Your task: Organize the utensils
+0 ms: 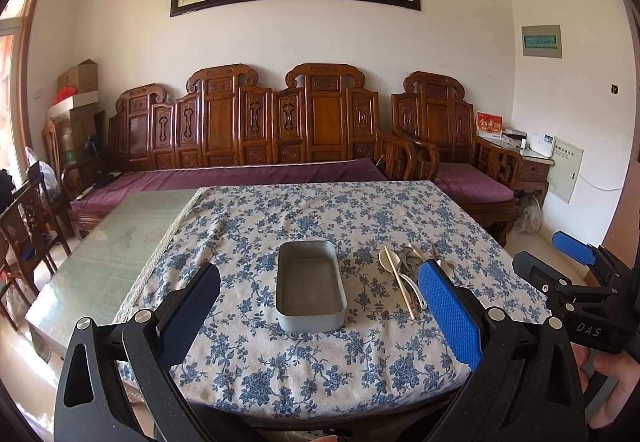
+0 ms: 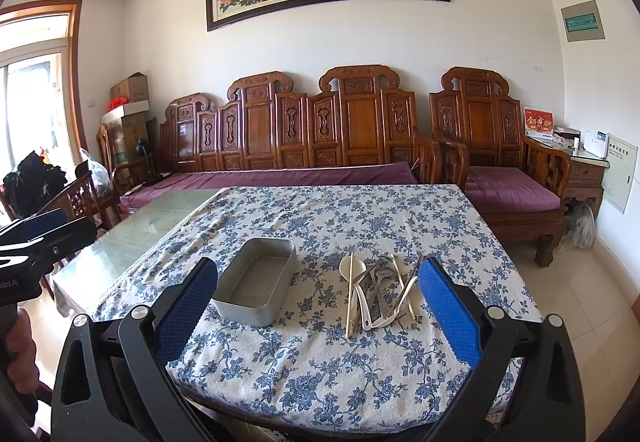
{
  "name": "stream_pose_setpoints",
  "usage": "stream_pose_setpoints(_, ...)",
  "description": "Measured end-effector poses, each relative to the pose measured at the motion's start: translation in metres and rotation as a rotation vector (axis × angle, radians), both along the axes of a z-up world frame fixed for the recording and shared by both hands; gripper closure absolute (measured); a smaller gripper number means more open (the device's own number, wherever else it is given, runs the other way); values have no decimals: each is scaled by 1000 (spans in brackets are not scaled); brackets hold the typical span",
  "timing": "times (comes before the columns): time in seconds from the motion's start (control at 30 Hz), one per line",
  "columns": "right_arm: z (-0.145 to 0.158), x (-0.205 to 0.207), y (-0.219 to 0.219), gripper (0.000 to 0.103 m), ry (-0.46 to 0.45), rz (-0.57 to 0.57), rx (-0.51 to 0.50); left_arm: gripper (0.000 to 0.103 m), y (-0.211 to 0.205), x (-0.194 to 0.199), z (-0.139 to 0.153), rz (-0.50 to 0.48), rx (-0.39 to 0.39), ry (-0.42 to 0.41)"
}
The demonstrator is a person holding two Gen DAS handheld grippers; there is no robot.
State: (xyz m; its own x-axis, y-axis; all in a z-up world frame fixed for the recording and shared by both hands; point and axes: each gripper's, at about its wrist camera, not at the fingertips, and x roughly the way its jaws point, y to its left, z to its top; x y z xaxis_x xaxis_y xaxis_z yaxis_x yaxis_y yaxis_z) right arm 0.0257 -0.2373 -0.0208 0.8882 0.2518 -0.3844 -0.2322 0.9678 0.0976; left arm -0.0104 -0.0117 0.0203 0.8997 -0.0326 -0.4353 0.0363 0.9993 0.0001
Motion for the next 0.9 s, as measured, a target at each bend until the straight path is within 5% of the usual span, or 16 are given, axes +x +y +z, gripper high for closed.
stream_pose_setpoints(0.9,-4,0,4,2,7,0,2,7,-1,2,-4,-9,-5,9)
